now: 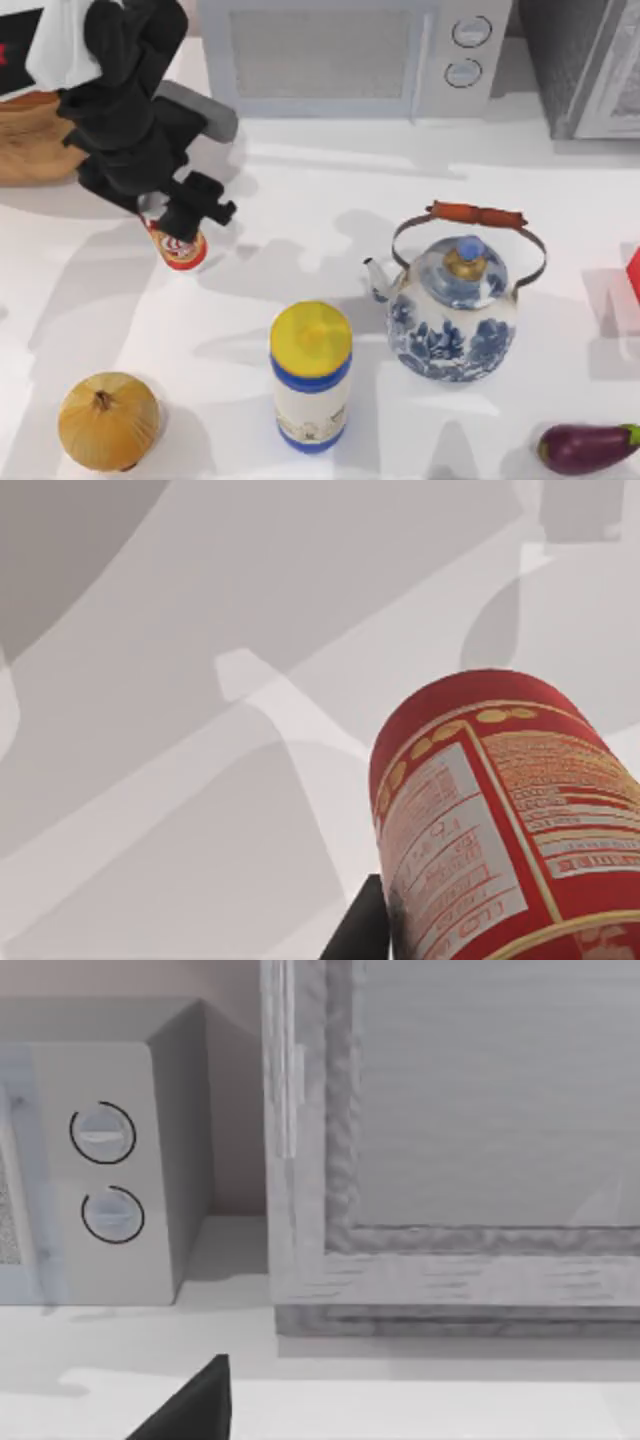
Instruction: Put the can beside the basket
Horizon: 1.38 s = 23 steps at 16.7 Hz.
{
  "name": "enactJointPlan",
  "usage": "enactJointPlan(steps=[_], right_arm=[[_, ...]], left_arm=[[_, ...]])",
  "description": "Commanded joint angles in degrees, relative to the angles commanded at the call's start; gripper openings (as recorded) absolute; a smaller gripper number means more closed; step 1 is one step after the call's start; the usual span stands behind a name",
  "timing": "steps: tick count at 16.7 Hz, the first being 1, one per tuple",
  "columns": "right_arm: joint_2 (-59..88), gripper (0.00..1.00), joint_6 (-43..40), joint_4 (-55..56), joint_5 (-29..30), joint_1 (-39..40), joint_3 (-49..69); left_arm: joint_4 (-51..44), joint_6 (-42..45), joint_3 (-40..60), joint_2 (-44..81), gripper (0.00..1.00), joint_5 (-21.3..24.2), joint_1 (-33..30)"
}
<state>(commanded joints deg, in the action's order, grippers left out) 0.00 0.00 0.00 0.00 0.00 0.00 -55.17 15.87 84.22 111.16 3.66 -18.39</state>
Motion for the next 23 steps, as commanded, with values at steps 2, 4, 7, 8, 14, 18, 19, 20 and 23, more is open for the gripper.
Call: enactJointPlan(steps=[2,4,7,8,14,18,19,20,23], right_arm=[[0.0,1.0,0.0,0.0,0.0,0.0,0.0],[0.0,1.0,0.0,0.0,0.0,0.0,0.0],[0.0,1.0,0.0,0.0,0.0,0.0,0.0],[0.0,1.0,0.0,0.0,0.0,0.0,0.0],[0.0,1.0,0.0,0.0,0.0,0.0,0.0],[0.0,1.0,0.0,0.0,0.0,0.0,0.0],[0.0,1.0,0.0,0.0,0.0,0.0,0.0],[0.0,1.0,0.0,0.0,0.0,0.0,0.0],[0.0,1.0,0.0,0.0,0.0,0.0,0.0]], left_arm=[[-0.6,-4.4,-2.4,-2.2,0.0,-0.5,4.4],[-1.9,-9.9,-4.7,-3.7,0.0,-1.6,10.3],[-3.7,-15.1,-6.8,-3.8,0.0,-3.5,15.9],[-4.0,-15.8,-7.0,-3.6,0.0,-3.9,16.7],[-4.8,-15.5,-7.1,-3.7,0.0,-4.2,16.1],[-11.3,-15.3,-7.7,-4.5,0.0,-5.3,13.3],[-12.3,-15.5,-7.7,-4.6,0.0,-5.4,13.1],[-12.7,-15.7,-7.7,-4.6,0.0,-5.3,13.1],[-10.3,-16.1,-7.7,-4.0,0.0,-4.8,14.7]])
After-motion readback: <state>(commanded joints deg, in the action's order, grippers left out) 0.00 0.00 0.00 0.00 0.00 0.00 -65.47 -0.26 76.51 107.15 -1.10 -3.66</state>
